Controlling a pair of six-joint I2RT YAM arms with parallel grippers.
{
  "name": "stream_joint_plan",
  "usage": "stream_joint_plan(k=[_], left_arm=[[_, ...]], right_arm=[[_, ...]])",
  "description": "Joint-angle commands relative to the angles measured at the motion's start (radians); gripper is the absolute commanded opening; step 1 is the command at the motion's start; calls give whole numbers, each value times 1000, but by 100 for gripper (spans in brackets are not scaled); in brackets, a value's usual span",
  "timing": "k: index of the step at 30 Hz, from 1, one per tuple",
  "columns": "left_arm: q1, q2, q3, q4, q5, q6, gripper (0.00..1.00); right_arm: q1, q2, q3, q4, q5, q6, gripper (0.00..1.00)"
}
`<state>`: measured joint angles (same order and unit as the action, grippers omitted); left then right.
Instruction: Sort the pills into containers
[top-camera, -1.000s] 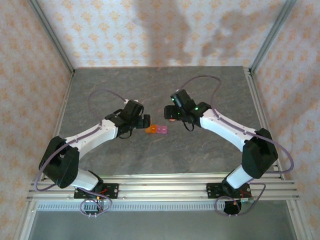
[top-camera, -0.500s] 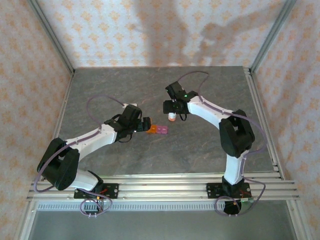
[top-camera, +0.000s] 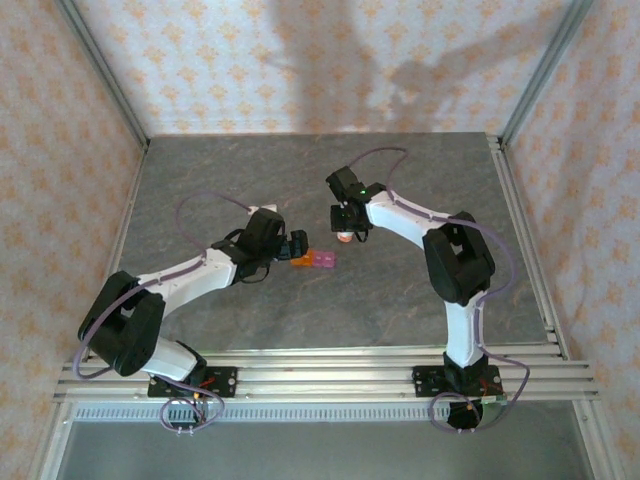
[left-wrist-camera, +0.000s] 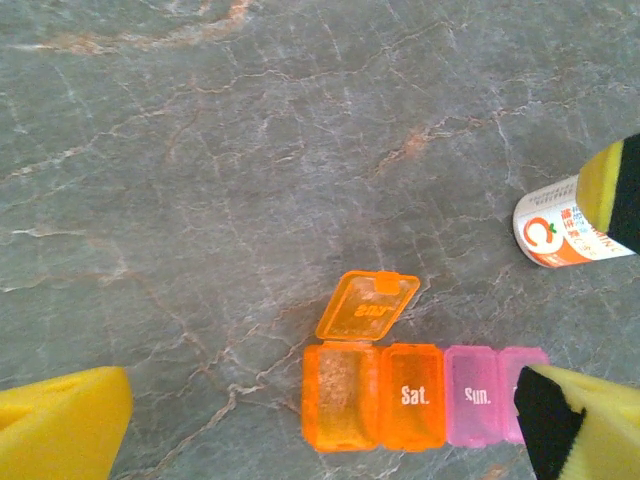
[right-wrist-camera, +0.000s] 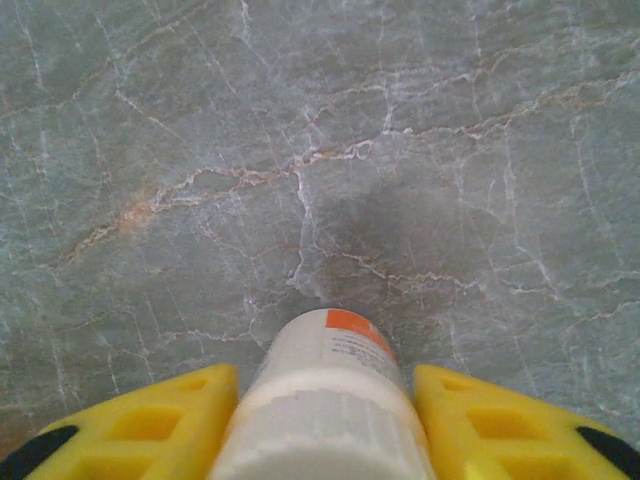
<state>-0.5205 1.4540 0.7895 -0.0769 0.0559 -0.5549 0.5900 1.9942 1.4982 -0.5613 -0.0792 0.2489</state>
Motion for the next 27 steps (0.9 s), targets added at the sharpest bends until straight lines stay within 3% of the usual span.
stream_joint_plan(k=[1, 17, 27], left_arm=[[10, 30, -7, 58, 31, -22, 100], [-23, 161, 7, 162, 78, -72, 100], [-95, 248, 53, 201, 54, -99, 100]], right_arm=[[-14, -26, -8, -8, -7, -3, 35], [-50, -490, -315, 37, 23, 42, 33], [-156, -625, -437, 40, -30, 51, 33]])
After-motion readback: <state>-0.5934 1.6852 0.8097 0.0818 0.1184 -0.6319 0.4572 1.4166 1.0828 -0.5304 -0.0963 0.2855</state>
